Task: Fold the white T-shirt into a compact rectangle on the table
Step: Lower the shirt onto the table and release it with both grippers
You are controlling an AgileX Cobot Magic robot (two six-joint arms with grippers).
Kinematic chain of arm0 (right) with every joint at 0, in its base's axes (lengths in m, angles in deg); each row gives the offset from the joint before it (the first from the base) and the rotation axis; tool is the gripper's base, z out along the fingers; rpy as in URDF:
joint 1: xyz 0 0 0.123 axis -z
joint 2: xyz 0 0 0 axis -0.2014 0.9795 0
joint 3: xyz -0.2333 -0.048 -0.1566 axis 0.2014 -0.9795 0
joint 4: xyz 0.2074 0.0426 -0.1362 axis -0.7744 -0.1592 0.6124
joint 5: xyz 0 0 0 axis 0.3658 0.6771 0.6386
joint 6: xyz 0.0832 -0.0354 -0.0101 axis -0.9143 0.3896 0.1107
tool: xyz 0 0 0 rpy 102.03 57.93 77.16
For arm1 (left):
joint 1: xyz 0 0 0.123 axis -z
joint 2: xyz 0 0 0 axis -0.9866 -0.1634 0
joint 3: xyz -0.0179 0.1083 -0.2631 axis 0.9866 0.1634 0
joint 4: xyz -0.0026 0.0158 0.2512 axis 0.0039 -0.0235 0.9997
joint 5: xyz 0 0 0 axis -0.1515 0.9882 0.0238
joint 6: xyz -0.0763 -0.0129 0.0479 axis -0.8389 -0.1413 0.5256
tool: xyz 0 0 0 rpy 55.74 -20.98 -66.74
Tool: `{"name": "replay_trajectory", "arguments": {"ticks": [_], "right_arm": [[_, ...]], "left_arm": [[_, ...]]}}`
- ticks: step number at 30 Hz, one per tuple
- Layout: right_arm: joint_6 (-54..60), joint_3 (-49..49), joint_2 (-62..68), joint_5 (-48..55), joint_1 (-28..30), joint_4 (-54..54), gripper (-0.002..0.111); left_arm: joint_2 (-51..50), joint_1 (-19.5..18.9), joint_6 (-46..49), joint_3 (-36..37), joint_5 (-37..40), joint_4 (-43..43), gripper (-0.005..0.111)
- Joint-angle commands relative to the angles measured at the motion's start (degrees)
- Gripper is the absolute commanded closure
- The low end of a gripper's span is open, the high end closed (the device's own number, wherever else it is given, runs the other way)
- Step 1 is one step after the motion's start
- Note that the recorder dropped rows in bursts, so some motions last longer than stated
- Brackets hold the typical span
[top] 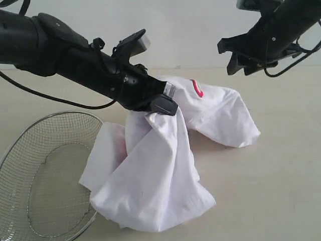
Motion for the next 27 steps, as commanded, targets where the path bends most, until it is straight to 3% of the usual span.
{"name": "replay_trajectory", "arguments": {"ticks": [1, 5, 11, 20, 22, 23, 24, 25, 27], "right_arm": [[2.6, -6.5, -1.8, 2.5, 0.2, -7.8, 0.071], [5.4, -15.4, -1.7, 1.1, -0.4, -10.1, 0.071], [10.9, -19.4, -1.3, -2.5, -0.4, -15.1, 0.107], [10.9, -19.5, 6.4, -8.3, -0.4, -15.3, 0.108], [10.9, -19.5, 7.8, -9.3, -0.4, -15.1, 0.108], [10.9, -19.5, 8.2, -9.6, -0.3, -15.0, 0.108], [10.9, -19.5, 8.3, -9.6, -0.3, -15.0, 0.108], [10.9, -19.5, 8.4, -9.6, -0.3, -14.9, 0.108], [10.9, -19.5, 8.4, -9.9, -0.3, -14.4, 0.108]], "left_arm": [[0.0, 0.3, -1.1, -0.4, -0.5, 0.6, 0.102], [0.0, 0.3, -1.1, -0.4, -0.4, 1.0, 0.102], [0.0, 0.3, -1.1, -0.4, 0.3, 1.0, 0.102], [0.0, 0.3, -1.1, -0.4, 4.1, 1.0, 0.102], [0.0, 0.2, -1.1, -0.4, 6.5, 1.3, 0.092], [0.1, 0.2, -1.2, -0.4, 8.0, 3.2, 0.075], [0.2, 0.2, -1.6, -0.4, 8.6, 4.0, 0.067], [0.4, 0.2, -4.0, -0.4, 9.0, 5.8, 0.047], [1.1, 0.1, -5.6, -0.4, 10.6, 9.2, 0.041]]}}
